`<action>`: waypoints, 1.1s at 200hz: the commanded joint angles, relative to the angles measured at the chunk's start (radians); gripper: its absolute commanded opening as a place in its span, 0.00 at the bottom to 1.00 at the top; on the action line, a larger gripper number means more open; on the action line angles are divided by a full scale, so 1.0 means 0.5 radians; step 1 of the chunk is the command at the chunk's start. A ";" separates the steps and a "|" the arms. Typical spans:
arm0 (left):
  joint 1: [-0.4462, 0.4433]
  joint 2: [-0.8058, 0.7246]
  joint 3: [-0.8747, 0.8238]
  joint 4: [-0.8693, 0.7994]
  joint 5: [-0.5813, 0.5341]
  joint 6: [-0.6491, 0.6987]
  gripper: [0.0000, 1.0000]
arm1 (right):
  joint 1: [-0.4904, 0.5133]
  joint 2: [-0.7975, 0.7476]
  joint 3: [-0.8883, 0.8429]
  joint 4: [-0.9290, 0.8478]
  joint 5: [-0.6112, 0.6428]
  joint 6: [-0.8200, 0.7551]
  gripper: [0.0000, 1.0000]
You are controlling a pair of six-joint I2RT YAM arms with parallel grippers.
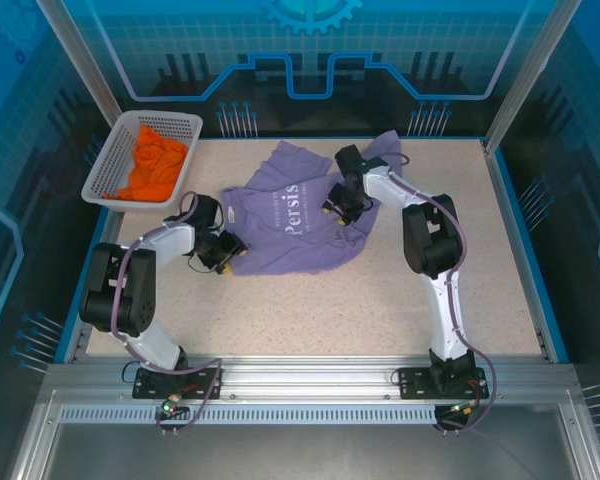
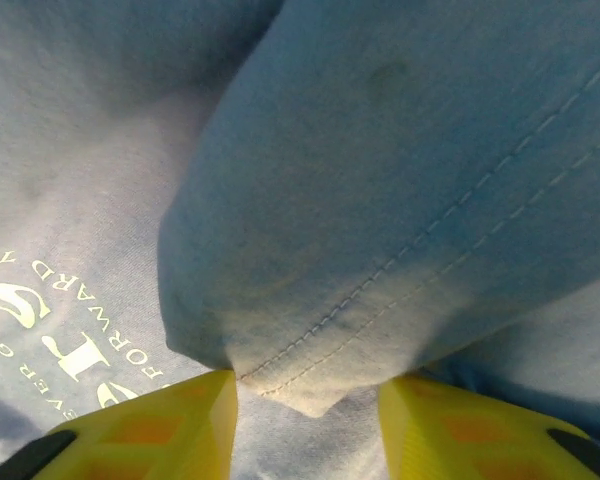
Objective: Fold and stack the t-shirts
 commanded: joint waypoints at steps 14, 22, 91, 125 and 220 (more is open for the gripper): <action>0.019 -0.058 -0.017 -0.017 0.023 0.052 0.44 | 0.026 0.114 0.119 -0.043 0.034 0.069 0.33; 0.019 -0.057 -0.011 -0.020 0.020 0.063 0.44 | 0.025 0.128 0.143 -0.057 0.041 0.066 0.29; 0.019 -0.049 0.049 -0.077 -0.055 0.171 0.22 | 0.014 0.022 0.171 -0.105 0.040 -0.062 0.01; 0.020 -0.031 0.123 -0.118 -0.089 0.211 0.00 | -0.036 -0.290 -0.046 -0.110 -0.036 -0.318 0.00; 0.034 0.105 0.508 -0.446 -0.205 0.417 0.00 | -0.804 -1.481 -1.138 -0.694 -0.436 -1.065 0.00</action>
